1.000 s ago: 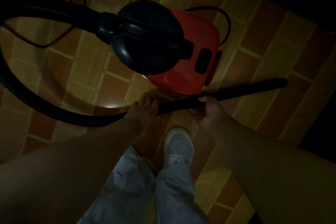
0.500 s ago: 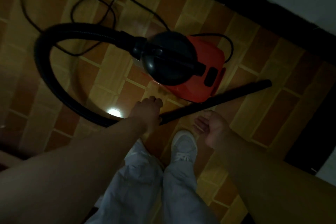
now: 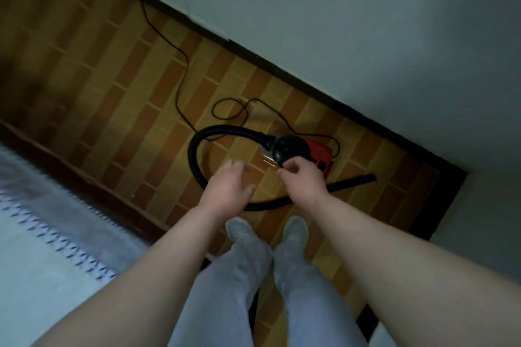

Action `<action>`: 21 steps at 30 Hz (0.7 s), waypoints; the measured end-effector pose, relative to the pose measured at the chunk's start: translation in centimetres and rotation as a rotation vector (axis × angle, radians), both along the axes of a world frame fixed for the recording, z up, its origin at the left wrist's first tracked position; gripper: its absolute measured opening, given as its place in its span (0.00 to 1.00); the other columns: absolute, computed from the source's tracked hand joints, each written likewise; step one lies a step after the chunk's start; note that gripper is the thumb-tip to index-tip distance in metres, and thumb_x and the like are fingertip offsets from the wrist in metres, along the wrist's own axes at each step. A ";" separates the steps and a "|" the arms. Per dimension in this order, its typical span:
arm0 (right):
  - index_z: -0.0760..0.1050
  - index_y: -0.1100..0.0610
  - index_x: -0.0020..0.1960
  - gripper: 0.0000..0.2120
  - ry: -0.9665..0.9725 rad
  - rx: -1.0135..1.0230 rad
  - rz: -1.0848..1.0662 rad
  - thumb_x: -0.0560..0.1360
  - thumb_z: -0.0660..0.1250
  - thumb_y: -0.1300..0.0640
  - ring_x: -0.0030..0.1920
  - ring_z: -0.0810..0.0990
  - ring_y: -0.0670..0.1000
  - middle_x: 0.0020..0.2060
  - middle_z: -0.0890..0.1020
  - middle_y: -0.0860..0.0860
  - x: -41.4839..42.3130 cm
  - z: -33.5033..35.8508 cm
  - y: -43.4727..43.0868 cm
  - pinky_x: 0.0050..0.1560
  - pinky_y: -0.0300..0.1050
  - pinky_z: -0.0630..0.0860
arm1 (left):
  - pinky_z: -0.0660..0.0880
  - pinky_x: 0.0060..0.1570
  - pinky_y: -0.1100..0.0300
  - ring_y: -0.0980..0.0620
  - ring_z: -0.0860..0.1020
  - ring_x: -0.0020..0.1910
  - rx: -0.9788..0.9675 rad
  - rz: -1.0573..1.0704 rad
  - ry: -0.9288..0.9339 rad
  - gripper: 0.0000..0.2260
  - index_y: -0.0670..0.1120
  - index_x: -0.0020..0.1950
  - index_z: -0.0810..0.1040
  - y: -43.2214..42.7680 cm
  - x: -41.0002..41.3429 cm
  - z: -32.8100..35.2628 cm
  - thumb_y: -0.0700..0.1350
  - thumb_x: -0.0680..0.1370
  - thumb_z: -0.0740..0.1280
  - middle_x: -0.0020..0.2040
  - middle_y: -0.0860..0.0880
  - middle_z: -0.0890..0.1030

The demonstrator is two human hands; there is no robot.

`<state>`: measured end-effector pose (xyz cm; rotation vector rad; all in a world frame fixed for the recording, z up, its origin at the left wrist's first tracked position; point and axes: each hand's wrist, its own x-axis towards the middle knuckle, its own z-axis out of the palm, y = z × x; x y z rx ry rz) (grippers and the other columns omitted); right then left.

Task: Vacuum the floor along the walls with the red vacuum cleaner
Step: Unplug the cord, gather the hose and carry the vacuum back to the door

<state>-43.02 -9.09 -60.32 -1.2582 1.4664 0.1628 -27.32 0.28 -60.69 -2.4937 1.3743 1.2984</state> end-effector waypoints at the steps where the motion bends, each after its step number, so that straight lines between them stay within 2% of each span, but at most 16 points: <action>1: 0.79 0.53 0.60 0.10 0.007 -0.050 0.061 0.79 0.67 0.53 0.50 0.78 0.49 0.52 0.81 0.49 0.6 2.9 -0.5 0.52 0.41 0.73 | 0.74 0.62 0.50 0.48 0.75 0.63 -0.030 0.023 -0.002 0.20 0.48 0.69 0.72 0.2 0.5 2.5 0.51 0.79 0.69 0.64 0.49 0.73; 3: 0.79 0.53 0.60 0.12 0.028 -0.144 0.171 0.79 0.68 0.51 0.50 0.77 0.49 0.53 0.81 0.50 1.9 7.6 -1.2 0.50 0.39 0.70 | 0.74 0.63 0.50 0.48 0.74 0.64 -0.075 0.061 0.005 0.20 0.49 0.69 0.72 0.8 1.4 7.0 0.52 0.79 0.70 0.65 0.50 0.73; 8: 0.77 0.52 0.65 0.15 0.051 -0.238 0.314 0.80 0.67 0.51 0.54 0.79 0.50 0.57 0.81 0.50 5.5 15.1 -0.5 0.54 0.45 0.77 | 0.74 0.65 0.49 0.50 0.73 0.65 -0.143 0.137 0.026 0.20 0.51 0.69 0.71 3.4 5.0 13.8 0.52 0.80 0.69 0.67 0.51 0.72; 13: 0.76 0.52 0.67 0.16 0.062 -0.274 0.352 0.81 0.66 0.49 0.57 0.79 0.51 0.61 0.80 0.50 11.5 17.8 1.8 0.58 0.47 0.79 | 0.74 0.64 0.51 0.51 0.72 0.66 -0.171 0.180 0.060 0.19 0.52 0.70 0.71 5.9 11.6 17.1 0.52 0.80 0.68 0.68 0.52 0.71; 17: 0.76 0.53 0.67 0.16 0.070 -0.305 0.333 0.82 0.66 0.50 0.53 0.76 0.48 0.59 0.79 0.50 18.4 19.4 3.9 0.53 0.42 0.76 | 0.74 0.65 0.51 0.52 0.72 0.67 -0.200 0.196 0.094 0.19 0.53 0.70 0.71 7.1 19.4 18.7 0.53 0.81 0.68 0.68 0.54 0.71; 21: 0.78 0.53 0.65 0.14 0.079 -0.335 0.313 0.82 0.66 0.49 0.54 0.78 0.49 0.58 0.80 0.49 26.1 21.4 5.1 0.51 0.41 0.75 | 0.74 0.64 0.52 0.51 0.73 0.66 -0.247 0.173 0.100 0.19 0.52 0.70 0.71 7.9 27.6 21.0 0.52 0.80 0.68 0.67 0.53 0.71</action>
